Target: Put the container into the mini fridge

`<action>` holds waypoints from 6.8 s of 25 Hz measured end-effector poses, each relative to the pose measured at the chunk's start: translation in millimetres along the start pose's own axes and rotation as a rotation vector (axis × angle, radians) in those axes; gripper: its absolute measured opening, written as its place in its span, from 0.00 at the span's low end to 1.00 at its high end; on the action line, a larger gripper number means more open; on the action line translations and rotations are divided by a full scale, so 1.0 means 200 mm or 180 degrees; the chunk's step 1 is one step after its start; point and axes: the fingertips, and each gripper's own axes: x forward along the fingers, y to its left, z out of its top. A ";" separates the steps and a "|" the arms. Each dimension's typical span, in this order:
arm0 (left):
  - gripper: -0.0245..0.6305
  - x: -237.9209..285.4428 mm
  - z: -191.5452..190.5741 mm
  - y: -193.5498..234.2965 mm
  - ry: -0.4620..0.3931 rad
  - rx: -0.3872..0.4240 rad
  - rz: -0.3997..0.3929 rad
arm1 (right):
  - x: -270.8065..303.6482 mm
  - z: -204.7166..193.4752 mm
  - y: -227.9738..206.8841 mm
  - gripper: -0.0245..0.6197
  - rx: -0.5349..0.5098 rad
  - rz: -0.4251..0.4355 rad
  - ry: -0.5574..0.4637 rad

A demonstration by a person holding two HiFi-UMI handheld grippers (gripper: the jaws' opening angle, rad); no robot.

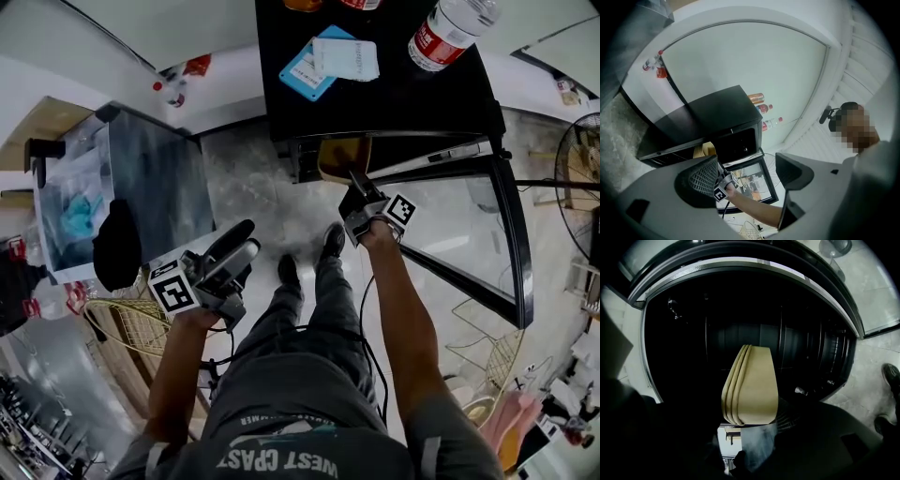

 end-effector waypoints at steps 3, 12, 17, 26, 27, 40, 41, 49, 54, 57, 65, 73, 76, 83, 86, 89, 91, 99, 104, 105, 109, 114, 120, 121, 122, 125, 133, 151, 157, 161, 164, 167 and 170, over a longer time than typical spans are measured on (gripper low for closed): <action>0.63 0.00 0.01 0.01 -0.0018 -0.0009 0.0015 | 0.04 0.01 -0.03 0.52 0.0014 -0.0027 -0.0009; 0.63 -0.01 0.03 0.06 -0.0056 -0.0027 0.0073 | 0.13 0.09 -0.10 0.52 0.0004 -0.0078 -0.0097; 0.63 -0.01 0.03 0.06 -0.0082 -0.0030 0.0098 | 0.18 0.13 -0.10 0.52 -0.0036 -0.0108 -0.0153; 0.63 -0.01 0.04 0.07 -0.0150 -0.0019 0.0157 | 0.24 0.26 -0.25 0.52 0.0057 -0.0430 -0.0391; 0.63 -0.01 0.04 0.08 -0.0156 -0.0019 0.0166 | 0.26 0.28 -0.26 0.52 0.0069 -0.0437 -0.0407; 0.63 0.01 0.05 0.09 -0.0181 -0.0031 0.0181 | 0.35 0.42 -0.24 0.58 0.0033 -0.0468 -0.0555; 0.63 0.01 0.05 0.08 -0.0182 -0.0028 0.0171 | 0.34 0.42 -0.23 0.59 0.0018 -0.0463 -0.0562; 0.63 0.03 0.07 0.05 -0.0155 0.0005 0.0113 | 0.28 0.45 -0.19 0.60 0.0032 -0.0406 -0.0727; 0.63 0.02 0.08 0.02 -0.0136 0.0023 0.0074 | 0.22 0.44 -0.18 0.61 0.0035 -0.0415 -0.0754; 0.63 0.01 0.08 0.01 -0.0130 0.0042 0.0056 | 0.22 0.47 -0.19 0.61 0.0085 -0.0415 -0.0851; 0.63 -0.07 0.01 0.07 -0.0079 -0.0017 0.0156 | 0.32 0.53 -0.16 0.61 0.0093 -0.0233 -0.1008; 0.63 -0.10 -0.11 0.15 -0.0009 -0.0106 0.0167 | 0.28 0.51 -0.12 0.64 -0.0267 0.0103 -0.1088; 0.63 -0.08 -0.15 0.18 0.0022 -0.0146 0.0177 | 0.27 0.51 -0.11 0.65 -0.0300 0.0181 -0.1105; 0.63 -0.05 -0.18 0.18 0.0107 -0.0147 0.0144 | 0.24 0.55 -0.10 0.73 -0.0406 0.0394 -0.1262; 0.63 -0.05 -0.20 0.19 0.0126 -0.0160 0.0155 | 0.22 0.58 -0.14 0.74 -0.0382 0.0327 -0.1362; 0.63 -0.04 -0.21 0.19 0.0135 -0.0174 0.0151 | 0.21 0.59 -0.16 0.76 -0.0369 0.0276 -0.1433; 0.63 -0.03 -0.21 0.19 0.0127 -0.0173 0.0145 | 0.21 0.59 -0.15 0.76 -0.0355 0.0269 -0.1456; 0.63 -0.02 -0.15 0.12 0.0046 -0.0078 0.0086 | 0.12 0.54 -0.15 0.76 -0.0336 0.0149 -0.1428; 0.63 0.00 -0.09 0.04 -0.0036 0.0013 0.0001 | 0.02 0.50 -0.09 0.76 -0.0437 0.0117 -0.1352; 0.63 0.00 -0.08 0.03 -0.0041 0.0029 -0.0016 | 0.00 0.49 -0.06 0.76 -0.0476 0.0121 -0.1323; 0.63 -0.01 -0.05 -0.04 -0.0080 0.0107 -0.0053 | -0.04 0.41 0.08 0.75 -0.0694 0.0125 -0.1132; 0.63 0.01 0.01 -0.13 -0.0112 0.0227 -0.0111 | -0.13 0.37 0.30 0.75 -0.0895 0.0108 -0.0954; 0.63 -0.03 0.13 -0.26 -0.0172 0.0461 -0.0126 | -0.21 0.22 0.64 0.18 -0.1324 0.0354 -0.0707; 0.63 -0.05 0.15 -0.28 -0.0182 0.0519 -0.0117 | -0.22 0.20 0.70 0.13 -0.1390 0.0422 -0.0671; 0.63 -0.06 0.16 -0.29 -0.0187 0.0575 -0.0108 | -0.24 0.17 0.77 0.11 -0.1472 0.0470 -0.0633; 0.58 -0.08 0.20 -0.35 -0.0202 0.0727 -0.0108 | -0.31 0.07 0.93 0.08 -0.1807 0.0508 -0.0506; 0.37 -0.13 0.27 -0.57 -0.0248 0.1237 -0.0201 | -0.50 -0.27 1.40 0.08 -0.2780 0.0668 -0.0083; 0.06 -0.22 0.25 -1.15 -0.0487 0.3982 0.0226 | -1.04 -0.82 2.07 0.08 -0.5385 0.0196 -0.0161; 0.06 -0.24 0.20 -1.26 -0.0456 0.4108 0.0123 | -1.12 -0.88 2.15 0.08 -0.5474 0.0138 -0.0241; 0.06 -0.25 0.18 -1.26 -0.0430 0.4033 0.0059 | -1.14 -0.89 2.18 0.08 -0.5518 0.0147 -0.0330; 0.06 -0.25 0.18 -1.25 -0.0414 0.3984 0.0049 | -1.13 -0.89 2.17 0.08 -0.5515 0.0119 -0.0327; 0.06 -0.26 0.18 -1.25 -0.0408 0.3952 0.0037 | -1.14 -0.89 2.16 0.08 -0.5512 0.0091 -0.0318; 0.06 -0.26 0.18 -1.26 -0.0406 0.3953 0.0028 | -1.14 -0.88 2.16 0.08 -0.5504 0.0064 -0.0315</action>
